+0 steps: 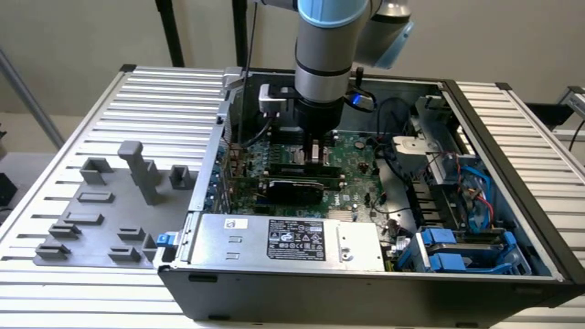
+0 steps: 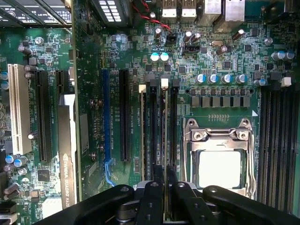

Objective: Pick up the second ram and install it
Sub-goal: 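Insert the second ram into the second slot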

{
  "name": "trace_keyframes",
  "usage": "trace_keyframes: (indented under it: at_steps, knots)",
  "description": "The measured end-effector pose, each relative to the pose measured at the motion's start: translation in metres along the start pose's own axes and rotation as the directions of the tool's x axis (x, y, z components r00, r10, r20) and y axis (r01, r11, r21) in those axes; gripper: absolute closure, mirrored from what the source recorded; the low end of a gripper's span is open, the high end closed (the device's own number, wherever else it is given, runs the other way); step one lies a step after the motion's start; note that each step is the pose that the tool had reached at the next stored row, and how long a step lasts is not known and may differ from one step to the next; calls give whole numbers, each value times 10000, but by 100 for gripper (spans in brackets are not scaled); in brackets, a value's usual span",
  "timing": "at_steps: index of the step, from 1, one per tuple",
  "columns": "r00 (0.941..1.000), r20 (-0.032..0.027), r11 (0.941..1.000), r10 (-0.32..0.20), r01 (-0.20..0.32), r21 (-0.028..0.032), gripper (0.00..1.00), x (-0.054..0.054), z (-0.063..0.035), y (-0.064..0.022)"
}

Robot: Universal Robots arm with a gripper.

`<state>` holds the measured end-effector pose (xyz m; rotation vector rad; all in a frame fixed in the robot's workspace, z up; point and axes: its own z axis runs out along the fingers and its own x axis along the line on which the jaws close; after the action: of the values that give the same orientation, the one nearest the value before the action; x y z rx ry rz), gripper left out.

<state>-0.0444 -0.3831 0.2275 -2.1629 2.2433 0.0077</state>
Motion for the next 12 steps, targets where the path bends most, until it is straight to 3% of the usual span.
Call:
trace_keyframes:
  at_steps: [12]
  knots:
    - [10000, 0, 10000, -2, 2, 0, 87, 1, 15, 12]
